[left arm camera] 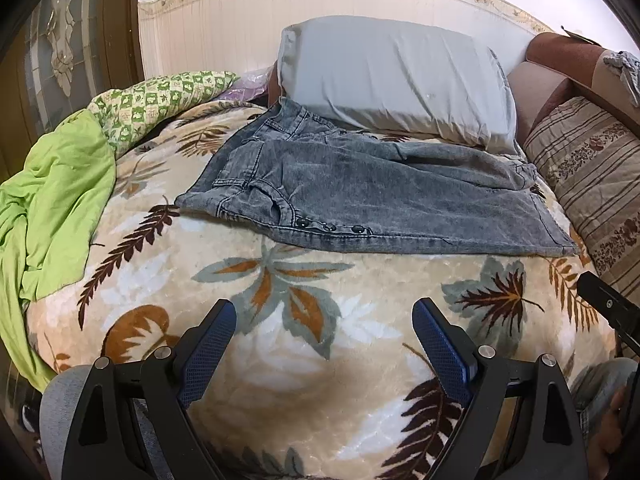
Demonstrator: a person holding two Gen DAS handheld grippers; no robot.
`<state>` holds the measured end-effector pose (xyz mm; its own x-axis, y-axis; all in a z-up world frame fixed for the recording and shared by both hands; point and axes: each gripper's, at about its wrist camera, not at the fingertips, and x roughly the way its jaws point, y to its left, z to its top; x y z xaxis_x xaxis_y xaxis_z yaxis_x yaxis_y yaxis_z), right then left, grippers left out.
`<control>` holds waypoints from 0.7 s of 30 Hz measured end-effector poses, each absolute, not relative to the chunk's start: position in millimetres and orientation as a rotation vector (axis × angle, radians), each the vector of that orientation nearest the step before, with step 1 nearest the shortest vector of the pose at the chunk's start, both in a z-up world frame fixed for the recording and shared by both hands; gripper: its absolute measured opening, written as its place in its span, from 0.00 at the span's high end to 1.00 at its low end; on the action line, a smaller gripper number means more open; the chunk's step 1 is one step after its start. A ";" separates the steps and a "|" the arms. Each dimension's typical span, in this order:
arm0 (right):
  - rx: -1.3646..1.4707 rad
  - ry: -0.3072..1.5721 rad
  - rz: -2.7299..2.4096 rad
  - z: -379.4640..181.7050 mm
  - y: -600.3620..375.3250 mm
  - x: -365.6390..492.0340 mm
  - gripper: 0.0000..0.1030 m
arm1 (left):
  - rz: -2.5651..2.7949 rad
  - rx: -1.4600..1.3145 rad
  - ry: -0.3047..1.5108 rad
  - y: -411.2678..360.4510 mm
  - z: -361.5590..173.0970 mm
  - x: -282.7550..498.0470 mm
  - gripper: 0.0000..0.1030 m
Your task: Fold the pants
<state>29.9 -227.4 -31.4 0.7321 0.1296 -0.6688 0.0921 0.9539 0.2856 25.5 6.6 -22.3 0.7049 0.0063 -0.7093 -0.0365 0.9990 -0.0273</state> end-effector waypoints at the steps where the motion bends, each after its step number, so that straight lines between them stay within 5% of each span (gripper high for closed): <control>1: 0.313 0.756 0.021 -32.4 -227.7 30.6 0.03 | 0.024 -0.041 0.790 6.3 -23.2 26.9 0.12; 21: 0.406 0.871 0.028 -50.5 -252.3 72.5 0.06 | 0.004 -0.164 0.935 31.6 -37.4 102.7 0.13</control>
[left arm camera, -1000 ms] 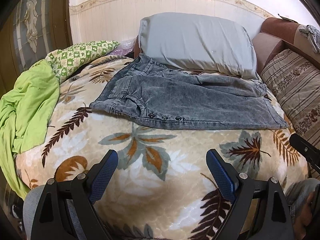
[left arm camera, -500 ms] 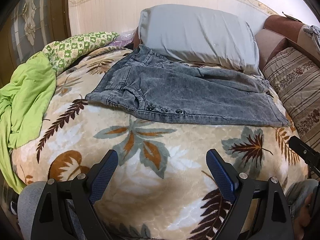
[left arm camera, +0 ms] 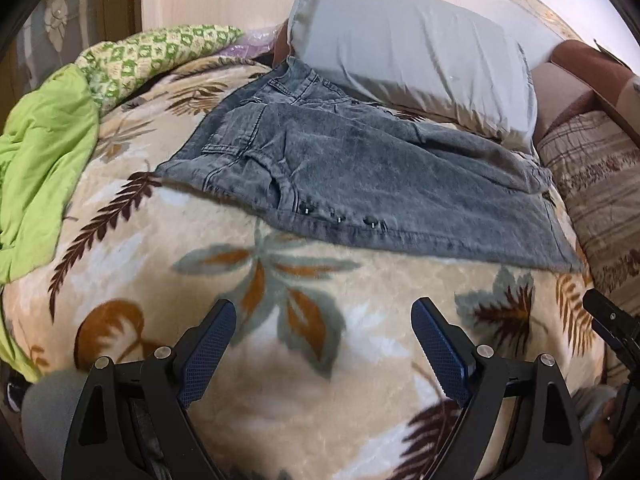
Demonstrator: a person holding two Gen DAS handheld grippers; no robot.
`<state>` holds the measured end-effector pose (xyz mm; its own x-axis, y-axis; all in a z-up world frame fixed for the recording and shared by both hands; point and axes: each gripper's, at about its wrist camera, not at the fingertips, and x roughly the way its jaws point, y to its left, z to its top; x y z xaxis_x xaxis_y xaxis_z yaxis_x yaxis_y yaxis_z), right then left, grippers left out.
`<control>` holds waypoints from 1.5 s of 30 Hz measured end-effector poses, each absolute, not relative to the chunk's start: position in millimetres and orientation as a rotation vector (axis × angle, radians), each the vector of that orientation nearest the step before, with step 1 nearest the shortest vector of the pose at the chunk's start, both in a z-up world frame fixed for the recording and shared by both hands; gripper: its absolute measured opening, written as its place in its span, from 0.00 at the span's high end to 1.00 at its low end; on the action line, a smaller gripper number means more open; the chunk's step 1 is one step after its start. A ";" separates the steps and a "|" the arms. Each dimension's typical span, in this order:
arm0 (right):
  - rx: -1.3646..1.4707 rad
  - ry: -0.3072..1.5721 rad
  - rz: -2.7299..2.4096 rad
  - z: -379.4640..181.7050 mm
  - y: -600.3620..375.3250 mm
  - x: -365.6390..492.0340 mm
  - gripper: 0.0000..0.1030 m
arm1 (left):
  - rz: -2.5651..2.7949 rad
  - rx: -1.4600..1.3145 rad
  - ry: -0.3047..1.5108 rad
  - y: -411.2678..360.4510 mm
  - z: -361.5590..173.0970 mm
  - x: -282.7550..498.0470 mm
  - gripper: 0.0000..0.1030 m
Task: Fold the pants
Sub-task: 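Grasp the jeans waistband edge with the left gripper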
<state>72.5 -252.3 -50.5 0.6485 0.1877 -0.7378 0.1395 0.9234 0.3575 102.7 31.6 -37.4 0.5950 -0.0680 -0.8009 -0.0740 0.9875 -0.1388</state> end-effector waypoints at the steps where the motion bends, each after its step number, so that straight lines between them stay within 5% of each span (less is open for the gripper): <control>1: 0.410 0.885 0.029 -50.4 -256.3 82.3 0.07 | -0.004 -0.176 0.946 34.0 -37.6 112.1 0.13; 8: 0.532 0.992 -0.011 -75.5 -298.8 161.5 0.13 | -0.068 -0.353 1.124 48.2 -76.3 209.5 0.17; 23: 0.676 1.071 -0.189 -123.6 -357.1 197.1 0.29 | -0.050 -0.474 1.218 64.4 -125.0 272.7 0.21; 32: 0.611 1.024 -0.270 -128.2 -372.1 199.0 0.62 | -0.029 -0.649 1.140 101.1 -138.2 283.5 0.40; 33: 0.583 1.025 -0.277 -128.4 -370.1 200.6 0.70 | -0.012 -0.624 1.136 100.4 -137.2 282.3 0.47; 34: 0.557 1.021 -0.294 -128.3 -368.8 201.8 0.84 | 0.026 -0.571 1.124 97.2 -135.1 281.5 0.67; 45: 0.620 0.969 -0.255 -122.4 -372.6 174.8 0.95 | 0.066 -0.505 1.112 99.1 -115.6 243.4 0.82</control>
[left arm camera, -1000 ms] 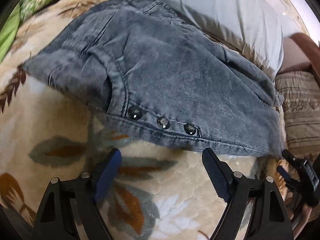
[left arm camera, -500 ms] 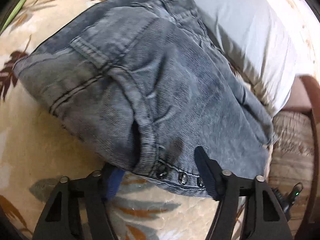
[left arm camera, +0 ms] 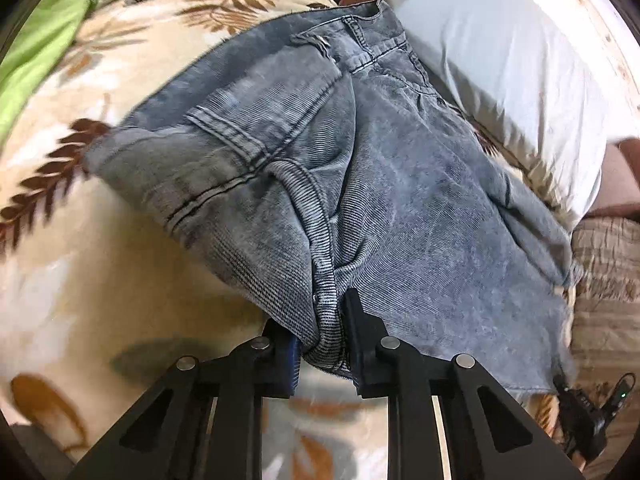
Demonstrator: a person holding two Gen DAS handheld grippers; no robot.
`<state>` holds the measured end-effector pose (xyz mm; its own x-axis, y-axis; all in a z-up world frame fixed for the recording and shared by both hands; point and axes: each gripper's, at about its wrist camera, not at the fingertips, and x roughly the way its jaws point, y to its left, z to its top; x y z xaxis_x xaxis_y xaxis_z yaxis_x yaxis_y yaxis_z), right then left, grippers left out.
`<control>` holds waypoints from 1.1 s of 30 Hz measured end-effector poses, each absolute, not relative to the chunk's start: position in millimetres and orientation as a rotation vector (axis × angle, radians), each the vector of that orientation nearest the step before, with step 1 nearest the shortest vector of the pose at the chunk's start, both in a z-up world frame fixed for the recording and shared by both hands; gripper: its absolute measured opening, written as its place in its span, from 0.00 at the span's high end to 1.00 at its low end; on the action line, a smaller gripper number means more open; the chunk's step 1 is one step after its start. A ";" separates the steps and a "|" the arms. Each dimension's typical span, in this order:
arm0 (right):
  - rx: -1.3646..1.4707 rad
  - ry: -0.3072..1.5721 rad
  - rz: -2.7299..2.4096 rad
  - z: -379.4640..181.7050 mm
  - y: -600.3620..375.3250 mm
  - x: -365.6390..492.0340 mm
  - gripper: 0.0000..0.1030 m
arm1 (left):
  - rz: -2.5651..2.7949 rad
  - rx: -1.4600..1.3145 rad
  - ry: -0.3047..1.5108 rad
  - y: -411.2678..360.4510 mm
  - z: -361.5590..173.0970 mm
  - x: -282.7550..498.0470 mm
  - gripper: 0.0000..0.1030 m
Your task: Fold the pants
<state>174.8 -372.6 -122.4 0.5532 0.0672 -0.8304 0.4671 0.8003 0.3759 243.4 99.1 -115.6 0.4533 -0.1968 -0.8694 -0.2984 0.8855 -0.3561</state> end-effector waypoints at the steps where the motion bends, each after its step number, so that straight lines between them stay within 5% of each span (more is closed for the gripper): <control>1: 0.620 0.978 -0.251 -122.5 -372.7 166.4 0.96 | 0.071 -0.491 1.112 100.9 -112.1 234.1 0.83; 10: 0.496 0.981 -0.241 -101.5 -349.5 114.5 0.97 | 0.117 -0.392 1.113 99.4 -99.4 152.0 0.83; 25: 0.434 0.996 -0.291 -109.5 -336.8 100.9 0.91 | 0.115 -0.432 1.075 95.1 -103.4 141.0 0.73; 29: 0.456 0.990 -0.286 -109.2 -338.1 97.4 0.69 | 0.110 -0.414 1.073 94.0 -105.0 142.1 0.71; 32: 0.470 0.975 -0.277 -104.2 -337.0 92.2 0.60 | 0.088 -0.397 1.085 90.7 -106.1 143.2 0.62; 33: 0.478 0.968 -0.266 -101.5 -336.1 88.2 0.49 | 0.071 -0.398 1.089 88.4 -104.4 141.2 0.55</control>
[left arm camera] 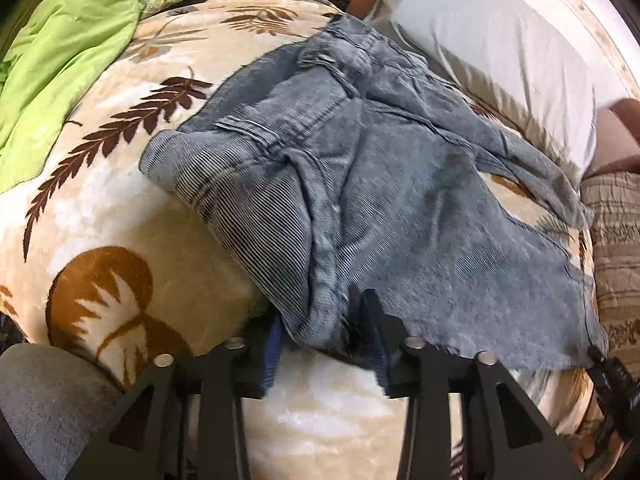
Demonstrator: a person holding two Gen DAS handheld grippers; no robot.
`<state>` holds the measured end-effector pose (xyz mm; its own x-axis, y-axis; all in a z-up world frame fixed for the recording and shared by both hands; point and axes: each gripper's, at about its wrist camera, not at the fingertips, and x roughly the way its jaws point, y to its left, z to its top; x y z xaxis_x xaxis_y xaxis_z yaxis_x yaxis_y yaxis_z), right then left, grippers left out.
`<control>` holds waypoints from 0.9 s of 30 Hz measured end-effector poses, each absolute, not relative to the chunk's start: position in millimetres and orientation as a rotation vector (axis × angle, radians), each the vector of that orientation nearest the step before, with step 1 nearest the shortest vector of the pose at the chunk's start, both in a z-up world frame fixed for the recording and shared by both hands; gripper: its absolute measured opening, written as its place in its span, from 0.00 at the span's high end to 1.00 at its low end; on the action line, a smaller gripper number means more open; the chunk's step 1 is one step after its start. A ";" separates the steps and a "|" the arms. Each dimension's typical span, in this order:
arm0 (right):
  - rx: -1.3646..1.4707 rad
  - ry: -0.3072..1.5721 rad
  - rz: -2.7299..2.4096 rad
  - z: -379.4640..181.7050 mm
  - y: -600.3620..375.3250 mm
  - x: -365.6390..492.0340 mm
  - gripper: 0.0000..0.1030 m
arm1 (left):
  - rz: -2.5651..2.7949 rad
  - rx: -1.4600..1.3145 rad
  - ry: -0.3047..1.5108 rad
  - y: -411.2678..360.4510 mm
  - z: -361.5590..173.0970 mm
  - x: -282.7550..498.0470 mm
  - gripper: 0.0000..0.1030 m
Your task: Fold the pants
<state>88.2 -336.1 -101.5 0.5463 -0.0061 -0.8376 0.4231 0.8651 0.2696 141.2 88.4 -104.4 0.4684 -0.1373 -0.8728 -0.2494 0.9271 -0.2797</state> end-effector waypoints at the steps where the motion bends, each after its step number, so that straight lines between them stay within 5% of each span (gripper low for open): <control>1: 0.494 0.962 -0.251 -99.5 -334.9 84.6 0.39 | 0.054 -0.403 1.092 87.1 -103.2 139.8 0.48; 14: 0.755 1.017 0.075 -119.0 -306.0 77.3 0.33 | -0.220 -0.497 1.207 30.5 -109.8 140.2 0.38; 17: 0.736 1.024 0.051 -122.7 -305.6 90.2 0.37 | -0.183 -0.561 1.206 31.7 -112.8 159.8 0.34; 19: 0.666 1.028 0.006 -121.8 -299.7 97.2 0.56 | -0.133 -0.575 1.209 30.8 -117.4 170.8 0.35; 20: 0.632 1.033 -0.010 -121.8 -297.9 98.1 0.62 | -0.105 -0.566 1.214 25.5 -119.2 174.1 0.37; 22: 0.552 1.048 -0.052 -122.2 -294.5 98.3 0.84 | -0.017 -0.496 1.214 19.4 -117.0 177.5 0.63; 27: 0.564 1.050 -0.060 -116.1 -299.5 89.6 0.97 | -0.048 -0.472 1.214 20.7 -112.1 160.1 0.91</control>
